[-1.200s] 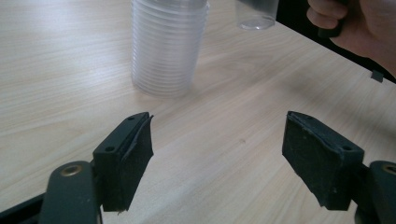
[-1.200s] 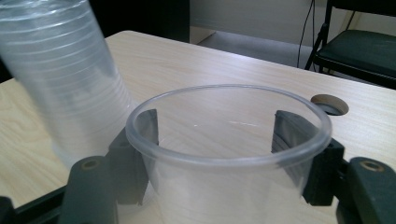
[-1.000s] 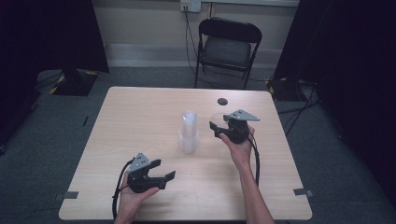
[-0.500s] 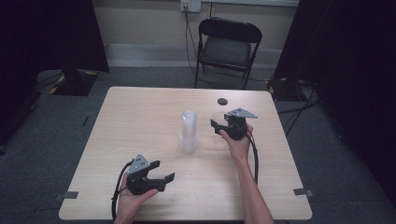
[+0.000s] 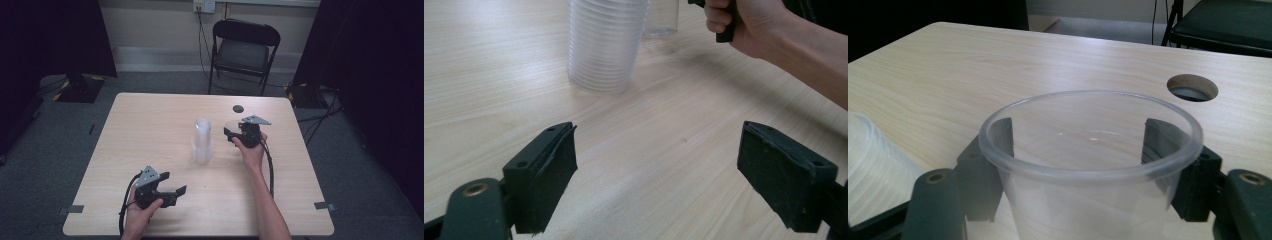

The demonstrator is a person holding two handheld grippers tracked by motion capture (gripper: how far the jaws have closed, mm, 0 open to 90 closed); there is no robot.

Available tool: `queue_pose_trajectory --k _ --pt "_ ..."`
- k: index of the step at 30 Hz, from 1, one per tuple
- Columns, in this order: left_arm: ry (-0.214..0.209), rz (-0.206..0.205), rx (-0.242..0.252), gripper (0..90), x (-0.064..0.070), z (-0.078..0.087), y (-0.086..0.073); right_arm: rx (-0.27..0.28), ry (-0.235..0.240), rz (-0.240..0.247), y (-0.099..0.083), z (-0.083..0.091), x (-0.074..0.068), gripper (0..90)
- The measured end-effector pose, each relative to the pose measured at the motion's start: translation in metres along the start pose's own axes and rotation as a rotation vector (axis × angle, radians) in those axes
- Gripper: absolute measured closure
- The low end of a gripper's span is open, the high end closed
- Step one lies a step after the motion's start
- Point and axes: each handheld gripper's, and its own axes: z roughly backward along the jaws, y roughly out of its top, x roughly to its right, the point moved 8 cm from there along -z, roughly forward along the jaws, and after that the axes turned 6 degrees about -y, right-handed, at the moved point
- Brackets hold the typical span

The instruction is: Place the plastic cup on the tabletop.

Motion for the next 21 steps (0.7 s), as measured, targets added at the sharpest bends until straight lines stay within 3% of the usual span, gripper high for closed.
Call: queue_pose_trajectory --k 9,21 --pt "-0.013 0.0 0.002 15.9 0.001 0.002 -0.001 0.004 0.006 0.008 -0.008 -0.008 -0.004 28.6" --pt "-0.005 0.012 -0.01 16.0 0.001 0.0 -0.003 0.025 0.009 0.01 -0.016 0.005 -0.005 28.8"
